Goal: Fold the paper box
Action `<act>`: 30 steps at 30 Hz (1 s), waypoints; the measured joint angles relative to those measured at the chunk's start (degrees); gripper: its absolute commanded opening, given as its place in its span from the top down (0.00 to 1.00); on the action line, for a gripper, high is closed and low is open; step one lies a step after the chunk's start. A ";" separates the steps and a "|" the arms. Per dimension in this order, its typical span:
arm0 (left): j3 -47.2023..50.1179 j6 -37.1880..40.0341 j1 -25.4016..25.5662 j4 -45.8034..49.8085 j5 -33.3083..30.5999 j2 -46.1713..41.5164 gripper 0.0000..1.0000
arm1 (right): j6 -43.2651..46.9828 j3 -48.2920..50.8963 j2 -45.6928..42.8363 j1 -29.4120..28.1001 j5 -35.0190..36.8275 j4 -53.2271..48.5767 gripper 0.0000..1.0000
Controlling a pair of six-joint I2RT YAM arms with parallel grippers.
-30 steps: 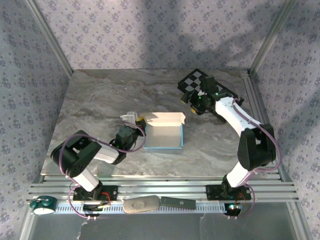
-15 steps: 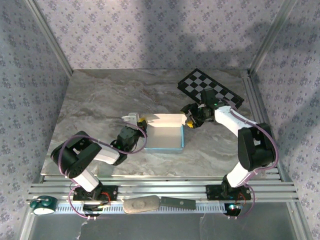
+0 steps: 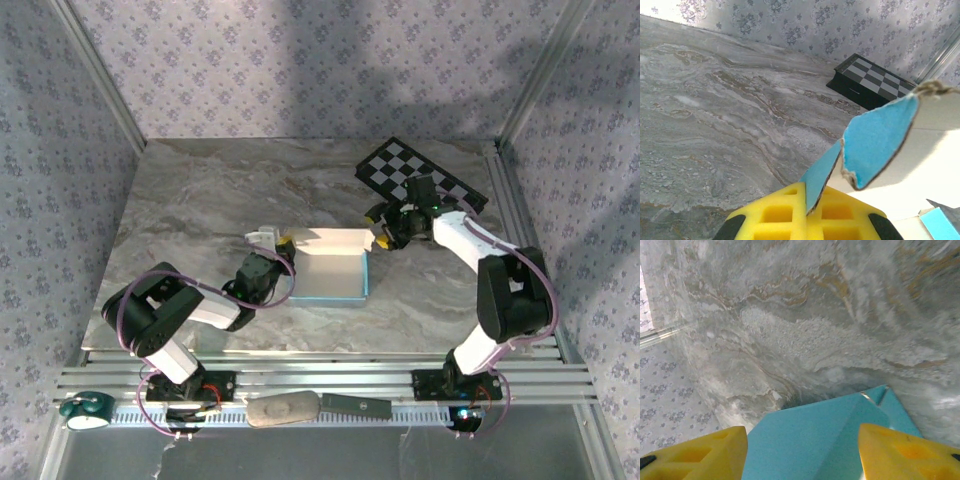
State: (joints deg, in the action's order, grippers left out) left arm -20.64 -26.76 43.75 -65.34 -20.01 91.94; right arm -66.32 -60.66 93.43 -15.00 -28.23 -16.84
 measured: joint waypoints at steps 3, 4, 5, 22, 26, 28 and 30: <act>-0.09 0.00 0.42 -0.02 -0.39 0.15 1.00 | -2.43 0.74 0.39 -1.38 -0.17 2.56 0.39; -0.09 0.00 0.52 -0.13 -0.46 0.22 1.00 | -3.52 1.33 0.33 -1.77 -0.22 3.54 0.39; -0.09 0.00 0.66 -0.37 -0.68 0.39 1.00 | -4.63 2.12 0.33 -2.08 -0.28 4.79 0.39; -0.09 -0.11 4.28 -2.32 -6.84 2.16 1.00 | -17.86 11.10 -4.81 -5.25 3.43 9.88 0.40; -0.09 -0.31 4.96 -2.56 -8.59 2.54 1.00 | -22.03 12.66 -4.94 -6.19 4.79 11.78 0.39; -0.09 -0.48 5.29 -2.45 -9.53 2.82 1.00 | -24.44 13.46 -5.14 -6.86 5.70 12.57 0.39; -0.09 -0.72 5.70 -2.27 -10.45 3.06 1.00 | -27.52 15.02 -5.95 -7.74 7.10 13.66 0.38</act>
State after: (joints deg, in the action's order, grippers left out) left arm -20.73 -27.49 49.45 -67.61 -30.46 95.00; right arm -93.84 -45.65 87.48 -22.74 -21.12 -3.18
